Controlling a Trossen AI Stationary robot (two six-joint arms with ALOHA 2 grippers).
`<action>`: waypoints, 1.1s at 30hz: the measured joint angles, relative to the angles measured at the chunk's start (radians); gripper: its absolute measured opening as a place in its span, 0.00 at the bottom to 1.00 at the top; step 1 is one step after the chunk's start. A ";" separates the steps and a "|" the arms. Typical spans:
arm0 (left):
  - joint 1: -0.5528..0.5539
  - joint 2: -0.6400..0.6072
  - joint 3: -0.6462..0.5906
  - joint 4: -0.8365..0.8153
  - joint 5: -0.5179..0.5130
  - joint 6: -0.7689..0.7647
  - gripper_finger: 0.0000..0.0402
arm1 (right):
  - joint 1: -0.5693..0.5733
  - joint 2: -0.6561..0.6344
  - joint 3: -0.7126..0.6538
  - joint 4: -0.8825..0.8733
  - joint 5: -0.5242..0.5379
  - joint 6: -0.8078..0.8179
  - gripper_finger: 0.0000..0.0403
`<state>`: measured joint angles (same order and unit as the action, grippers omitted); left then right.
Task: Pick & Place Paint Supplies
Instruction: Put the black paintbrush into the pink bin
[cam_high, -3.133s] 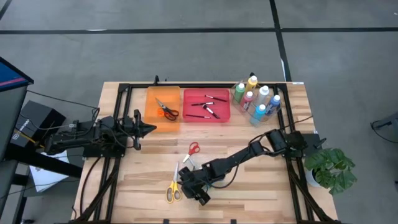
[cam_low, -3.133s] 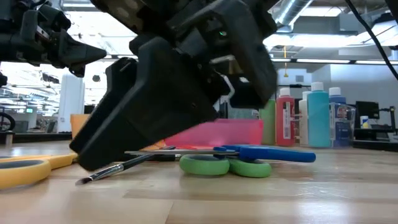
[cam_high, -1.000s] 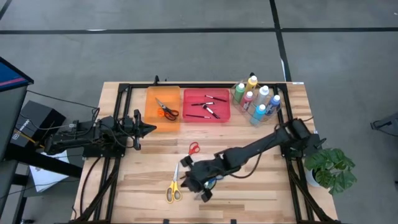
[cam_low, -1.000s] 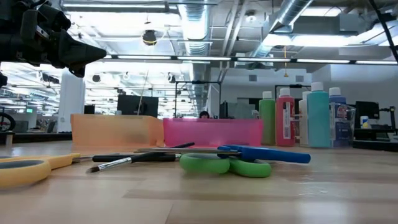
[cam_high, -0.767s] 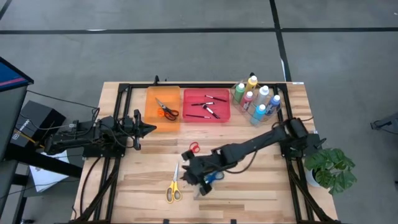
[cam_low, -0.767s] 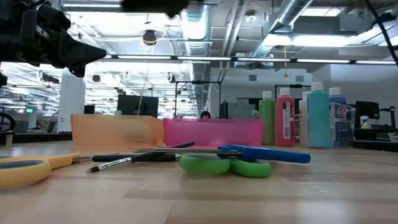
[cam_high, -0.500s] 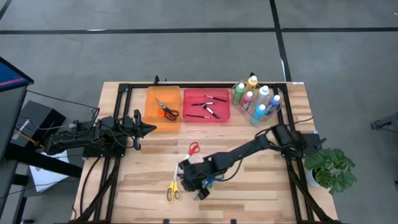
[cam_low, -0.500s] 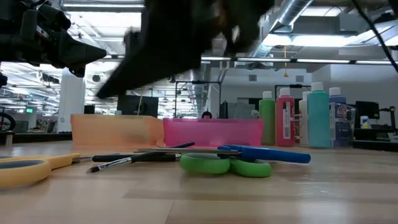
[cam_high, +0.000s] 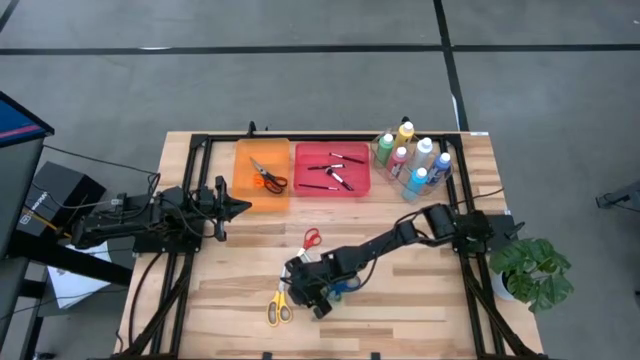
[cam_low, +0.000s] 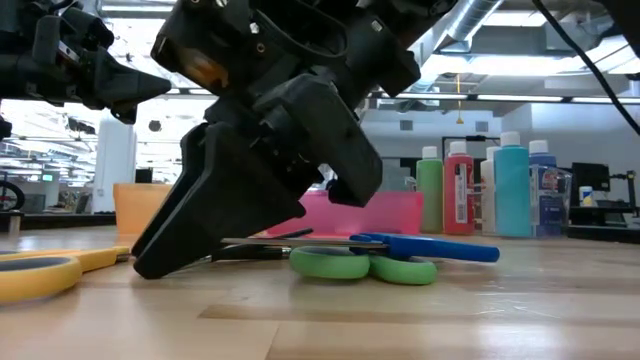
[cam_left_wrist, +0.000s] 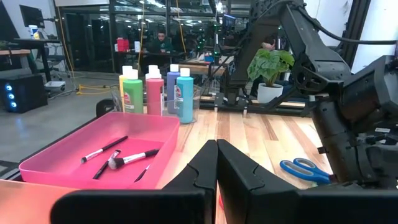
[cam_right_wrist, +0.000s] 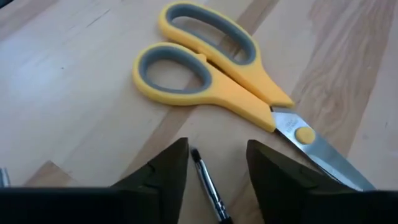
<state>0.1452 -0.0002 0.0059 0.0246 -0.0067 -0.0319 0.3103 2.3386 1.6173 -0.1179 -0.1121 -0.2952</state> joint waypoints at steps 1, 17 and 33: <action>0.000 0.000 0.000 0.000 0.000 0.000 0.01 | 0.001 0.000 0.000 -0.003 0.001 -0.001 0.39; 0.000 0.000 0.000 0.000 0.000 0.000 0.01 | 0.014 -0.001 0.000 -0.064 0.048 0.006 0.01; 0.000 0.000 0.000 0.000 0.000 0.000 0.01 | 0.055 -0.172 -0.006 -0.011 0.073 -0.005 0.00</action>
<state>0.1455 -0.0002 0.0059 0.0250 -0.0070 -0.0322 0.3653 2.1666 1.6108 -0.1286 -0.0392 -0.2998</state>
